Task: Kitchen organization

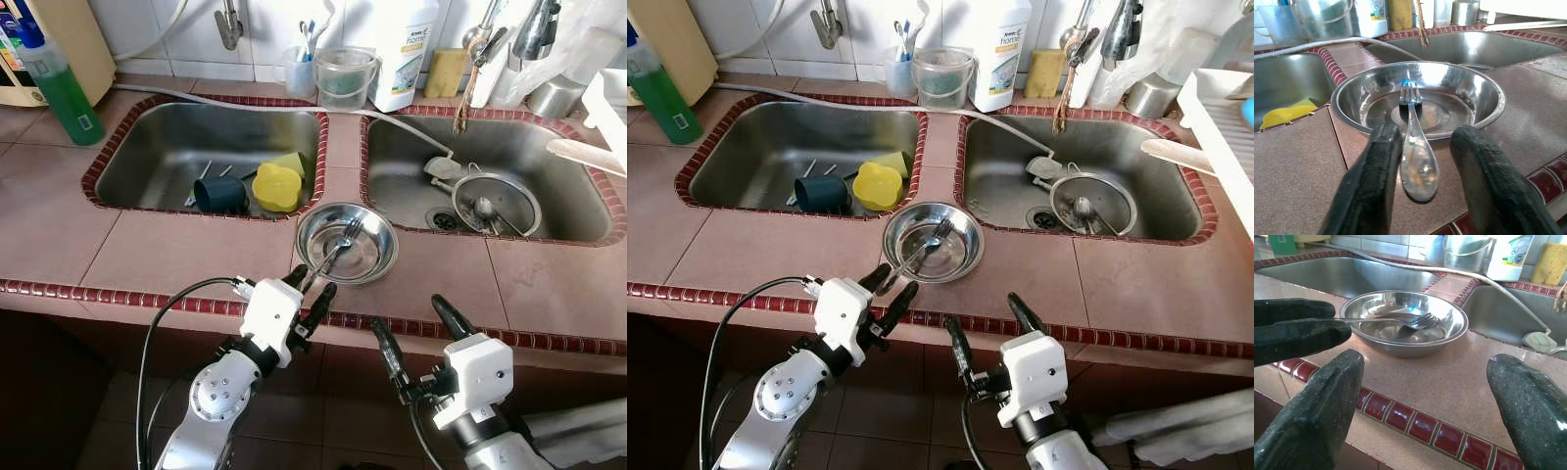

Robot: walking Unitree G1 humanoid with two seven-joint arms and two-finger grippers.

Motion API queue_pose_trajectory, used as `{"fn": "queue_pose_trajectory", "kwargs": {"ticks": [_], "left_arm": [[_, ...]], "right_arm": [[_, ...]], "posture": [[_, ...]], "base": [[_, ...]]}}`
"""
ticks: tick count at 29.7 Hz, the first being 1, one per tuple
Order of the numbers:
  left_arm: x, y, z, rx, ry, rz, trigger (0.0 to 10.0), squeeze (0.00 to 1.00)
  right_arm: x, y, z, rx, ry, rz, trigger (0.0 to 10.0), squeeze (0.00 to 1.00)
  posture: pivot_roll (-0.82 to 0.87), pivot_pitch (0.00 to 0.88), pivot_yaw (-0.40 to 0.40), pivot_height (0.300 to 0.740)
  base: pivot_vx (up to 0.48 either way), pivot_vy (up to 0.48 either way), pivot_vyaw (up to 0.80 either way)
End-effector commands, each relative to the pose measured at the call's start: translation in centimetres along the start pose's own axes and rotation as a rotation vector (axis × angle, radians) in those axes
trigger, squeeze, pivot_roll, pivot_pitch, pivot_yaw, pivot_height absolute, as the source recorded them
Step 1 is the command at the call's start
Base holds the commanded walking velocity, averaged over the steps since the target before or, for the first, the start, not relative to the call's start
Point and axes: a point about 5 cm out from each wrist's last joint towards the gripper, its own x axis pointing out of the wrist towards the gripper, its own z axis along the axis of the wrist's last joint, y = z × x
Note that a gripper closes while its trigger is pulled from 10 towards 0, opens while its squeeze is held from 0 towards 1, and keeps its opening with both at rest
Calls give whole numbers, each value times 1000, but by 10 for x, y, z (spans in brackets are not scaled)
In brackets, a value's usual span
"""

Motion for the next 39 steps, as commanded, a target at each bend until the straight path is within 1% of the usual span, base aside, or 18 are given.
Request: {"fn": "queue_pose_trajectory", "kwargs": {"ticks": [1,33,34,36,38,39], "left_arm": [[0,0,-1,-1,5,-2,0,0],[0,0,4,-14,-14,-1,0,0],[0,0,5,-16,-23,3,0,0],[1,3,13,-65,-66,25,0,0],[2,4,16,-79,-73,34,0,0],[3,5,16,-69,-73,31,0,0]], "right_arm": [[-1,2,3,5,-7,7,10000,0],[-2,4,2,10,-1,14,10000,0],[-2,4,2,10,-1,14,10000,0],[-3,4,2,10,0,13,10000,0],[-2,3,2,9,0,12,10000,0],[-2,3,2,9,0,13,10000,0]], "posture": [[-254,173,5,740],[-249,177,2,740],[-249,177,2,740],[-249,177,2,740],[-251,177,1,740],[-251,177,1,740]], "base": [[0,0,0],[0,0,0],[0,0,0],[0,0,0],[0,0,0],[0,0,0]]}}
